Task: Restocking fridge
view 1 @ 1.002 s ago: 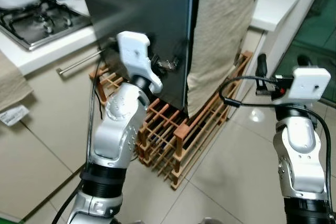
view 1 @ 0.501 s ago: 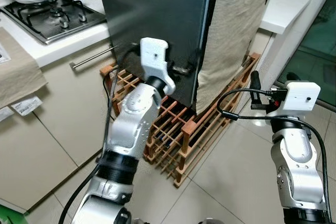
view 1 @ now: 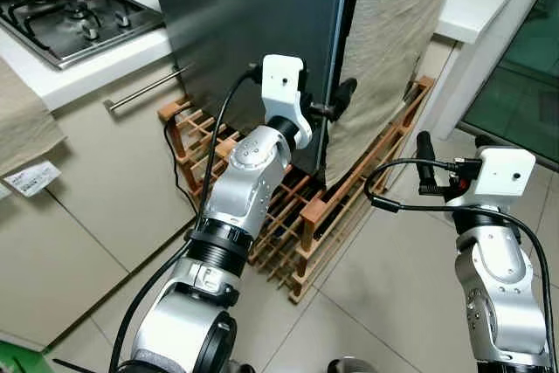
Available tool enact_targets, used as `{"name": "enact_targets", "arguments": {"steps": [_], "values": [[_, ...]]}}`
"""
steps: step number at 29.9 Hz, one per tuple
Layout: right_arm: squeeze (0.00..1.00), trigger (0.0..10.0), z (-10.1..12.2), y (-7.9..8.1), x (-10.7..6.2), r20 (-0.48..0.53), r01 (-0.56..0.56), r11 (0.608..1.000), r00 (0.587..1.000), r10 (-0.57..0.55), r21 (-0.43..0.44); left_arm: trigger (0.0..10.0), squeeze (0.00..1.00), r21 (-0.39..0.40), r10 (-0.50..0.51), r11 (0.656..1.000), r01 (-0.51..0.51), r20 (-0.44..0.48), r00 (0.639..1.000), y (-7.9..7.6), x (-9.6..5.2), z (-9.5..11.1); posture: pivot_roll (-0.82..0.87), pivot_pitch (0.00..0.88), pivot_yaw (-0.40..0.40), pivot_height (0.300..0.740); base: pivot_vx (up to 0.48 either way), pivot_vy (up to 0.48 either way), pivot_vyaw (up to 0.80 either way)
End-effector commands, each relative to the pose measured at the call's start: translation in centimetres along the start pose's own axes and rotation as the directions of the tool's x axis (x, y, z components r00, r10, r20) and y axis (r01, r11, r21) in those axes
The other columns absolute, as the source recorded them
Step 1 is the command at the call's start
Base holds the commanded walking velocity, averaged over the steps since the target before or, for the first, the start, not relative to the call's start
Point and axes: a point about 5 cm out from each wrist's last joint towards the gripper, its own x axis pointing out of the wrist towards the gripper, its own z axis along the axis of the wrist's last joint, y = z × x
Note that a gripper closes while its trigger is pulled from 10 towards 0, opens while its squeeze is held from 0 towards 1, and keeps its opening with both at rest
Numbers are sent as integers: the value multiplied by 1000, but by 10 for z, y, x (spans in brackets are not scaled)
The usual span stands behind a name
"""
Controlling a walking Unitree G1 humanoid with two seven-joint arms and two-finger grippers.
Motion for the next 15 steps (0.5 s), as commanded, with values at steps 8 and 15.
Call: {"name": "enact_targets", "arguments": {"steps": [8,15], "values": [[208,10000,1,9,-7,-29,-94,991,995,97,100,10000,0,-72,-142,987,143,22,990,-30,8,0,-244,145,54,740,0,0,0],[208,10000,-1,12,-9,-38,-110,990,993,114,88,10000,0,-79,-186,979,188,40,982,-40,11,5,-247,144,54,740,0,0,0]]}}
